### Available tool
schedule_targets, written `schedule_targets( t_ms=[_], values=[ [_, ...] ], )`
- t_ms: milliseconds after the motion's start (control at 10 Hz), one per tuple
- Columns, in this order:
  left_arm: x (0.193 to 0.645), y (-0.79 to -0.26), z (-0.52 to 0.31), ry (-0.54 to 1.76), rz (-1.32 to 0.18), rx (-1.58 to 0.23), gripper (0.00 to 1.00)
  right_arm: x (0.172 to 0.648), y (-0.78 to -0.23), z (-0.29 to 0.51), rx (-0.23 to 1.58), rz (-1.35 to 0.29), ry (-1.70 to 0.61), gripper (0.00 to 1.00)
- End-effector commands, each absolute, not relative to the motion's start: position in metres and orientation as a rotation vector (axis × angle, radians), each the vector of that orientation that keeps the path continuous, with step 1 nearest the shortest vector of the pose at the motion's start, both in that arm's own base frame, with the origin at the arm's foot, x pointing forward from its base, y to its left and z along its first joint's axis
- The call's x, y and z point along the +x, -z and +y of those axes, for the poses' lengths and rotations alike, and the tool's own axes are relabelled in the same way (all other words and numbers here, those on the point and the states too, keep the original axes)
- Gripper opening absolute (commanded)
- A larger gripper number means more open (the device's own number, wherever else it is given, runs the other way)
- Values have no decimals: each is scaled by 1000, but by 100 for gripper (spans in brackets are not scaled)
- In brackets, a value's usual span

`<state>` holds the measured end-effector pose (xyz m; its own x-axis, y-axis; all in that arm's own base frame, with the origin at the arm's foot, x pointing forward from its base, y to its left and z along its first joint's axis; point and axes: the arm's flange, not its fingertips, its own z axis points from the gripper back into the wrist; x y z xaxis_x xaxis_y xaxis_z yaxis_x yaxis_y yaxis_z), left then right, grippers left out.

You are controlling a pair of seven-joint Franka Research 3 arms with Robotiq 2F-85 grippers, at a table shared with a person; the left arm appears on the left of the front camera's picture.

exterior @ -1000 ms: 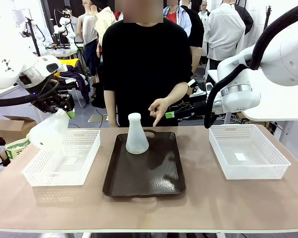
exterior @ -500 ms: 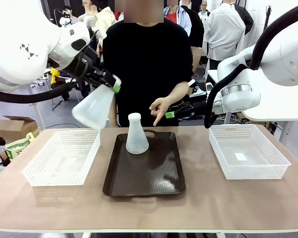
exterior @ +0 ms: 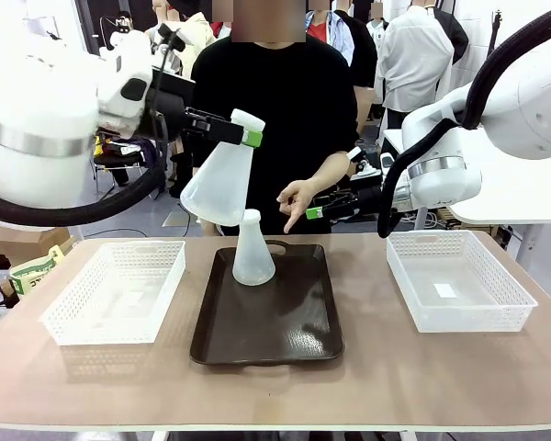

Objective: Prepare the laboratory tools.
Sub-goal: Place the picked Big flask upright in the Handle tray as directed by the person.

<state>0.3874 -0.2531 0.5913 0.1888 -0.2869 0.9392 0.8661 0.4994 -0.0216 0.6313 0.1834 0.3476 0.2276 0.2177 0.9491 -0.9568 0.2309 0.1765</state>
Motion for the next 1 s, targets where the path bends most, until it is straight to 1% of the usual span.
schedule_targets(
  t_ms=[0, 100, 400, 500, 600, 700, 900],
  values=[
    [418, -554, -230, 814, -974, -672, 0, 630, -347, 183, 969, -968, -1023, 100],
    [387, -591, -253, 897, -1090, -653, 0, 630, -347, 183, 969, -968, -1023, 100],
    [387, -591, -253, 897, -1090, -653, 0, 630, -347, 183, 969, -968, -1023, 100],
    [390, -582, -249, 895, -1073, -674, 0, 630, -347, 183, 969, -968, -1023, 100],
    [389, -567, -261, 959, -1049, -736, 0, 630, -347, 183, 969, -968, -1023, 100],
    [392, -543, -274, 971, -1046, -782, 0, 630, -347, 183, 969, -968, -1023, 100],
    [398, -497, -299, 1021, -1095, -859, 0, 630, -347, 183, 969, -968, -1023, 100]
  ],
)
